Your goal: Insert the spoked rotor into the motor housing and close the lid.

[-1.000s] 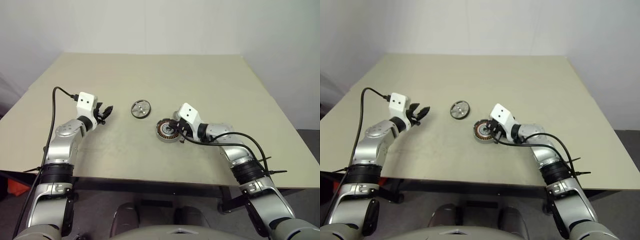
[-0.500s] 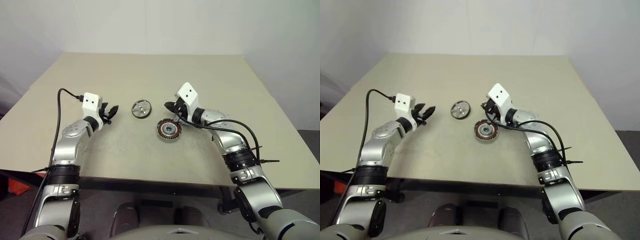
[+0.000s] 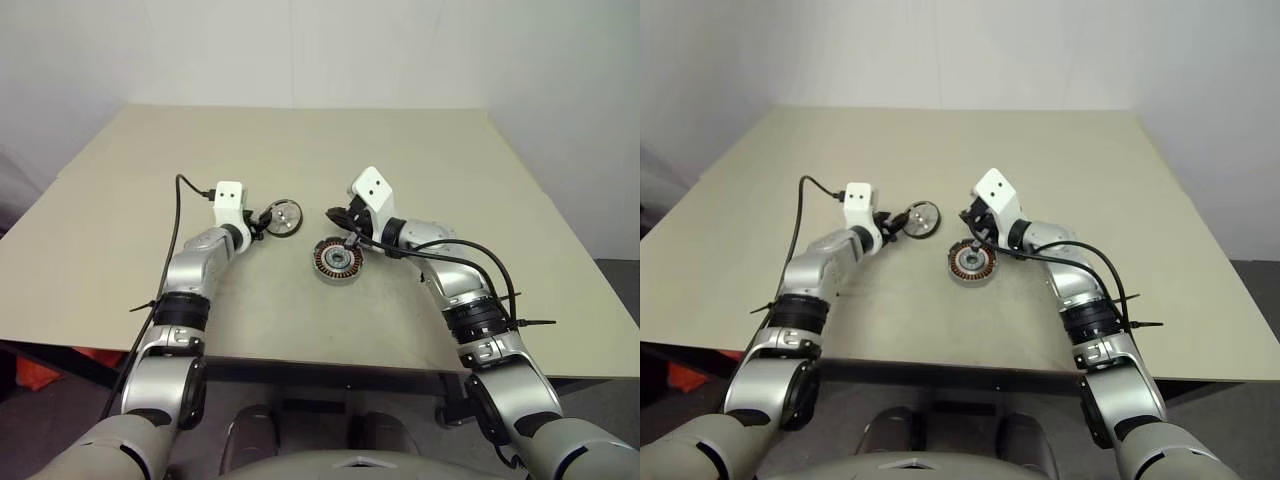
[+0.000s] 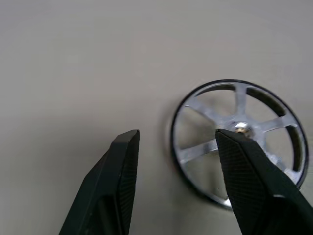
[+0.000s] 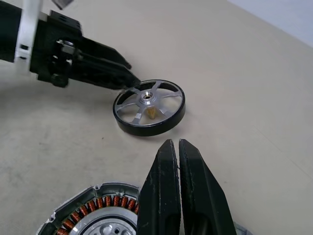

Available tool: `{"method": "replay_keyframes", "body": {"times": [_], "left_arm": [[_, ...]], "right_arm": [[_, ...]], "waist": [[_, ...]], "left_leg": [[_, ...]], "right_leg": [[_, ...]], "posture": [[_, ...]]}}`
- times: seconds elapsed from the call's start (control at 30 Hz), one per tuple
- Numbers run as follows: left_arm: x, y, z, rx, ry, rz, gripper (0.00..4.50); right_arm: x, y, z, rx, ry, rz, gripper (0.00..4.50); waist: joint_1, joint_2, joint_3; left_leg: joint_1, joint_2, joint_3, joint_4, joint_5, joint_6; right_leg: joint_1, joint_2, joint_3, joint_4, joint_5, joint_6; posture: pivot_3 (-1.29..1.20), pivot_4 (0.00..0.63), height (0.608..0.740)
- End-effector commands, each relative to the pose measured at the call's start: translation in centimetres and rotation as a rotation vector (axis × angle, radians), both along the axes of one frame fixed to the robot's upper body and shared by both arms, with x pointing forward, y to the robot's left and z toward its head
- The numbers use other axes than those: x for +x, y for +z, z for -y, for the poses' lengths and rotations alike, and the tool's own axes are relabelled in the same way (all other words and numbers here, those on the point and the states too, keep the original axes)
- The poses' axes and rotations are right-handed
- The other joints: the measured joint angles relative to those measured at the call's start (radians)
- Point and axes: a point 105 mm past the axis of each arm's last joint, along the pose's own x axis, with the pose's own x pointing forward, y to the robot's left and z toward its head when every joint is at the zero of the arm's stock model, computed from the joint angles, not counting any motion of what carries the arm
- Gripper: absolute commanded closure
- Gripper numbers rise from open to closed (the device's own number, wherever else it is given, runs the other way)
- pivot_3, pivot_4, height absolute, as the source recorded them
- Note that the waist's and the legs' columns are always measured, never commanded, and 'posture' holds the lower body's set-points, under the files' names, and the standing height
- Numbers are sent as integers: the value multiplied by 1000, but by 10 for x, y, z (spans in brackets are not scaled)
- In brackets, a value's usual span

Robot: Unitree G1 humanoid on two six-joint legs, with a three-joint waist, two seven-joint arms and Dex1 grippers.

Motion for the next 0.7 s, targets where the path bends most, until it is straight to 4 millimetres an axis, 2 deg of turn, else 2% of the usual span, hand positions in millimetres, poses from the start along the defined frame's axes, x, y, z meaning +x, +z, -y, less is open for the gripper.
{"method": "replay_keyframes", "body": {"times": [0.03,0.13,0.33,0.47,0.7], "left_arm": [[7,11,0,7,5,15,1352],[10,9,0,10,30,-16,409],[10,5,2,-85,52,-83,409],[6,8,17,-222,2,-148,409],[0,23,44,-418,-96,-203,409]], "right_arm": [[0,20,0,28,5,65,4500],[0,20,0,27,3,66,4500],[1,21,1,24,-1,70,4500],[1,20,0,22,2,70,4500],[1,21,0,19,3,75,4500]], "waist": [[0,0,0],[1,0,0],[5,0,0],[10,0,0],[21,0,0]], "left_leg": [[0,0,0,0,0,0],[0,0,0,0,0,0],[0,0,0,0,0,0],[0,0,0,0,0,0],[-1,0,0,0,0,1]], "right_leg": [[0,0,0,0,0,0],[0,0,0,0,0,0],[0,0,0,0,0,0],[0,0,0,0,0,0],[0,0,0,0,0,0]], "posture": [[0,0,740],[0,0,740],[0,0,740],[0,0,740],[0,0,740]]}}
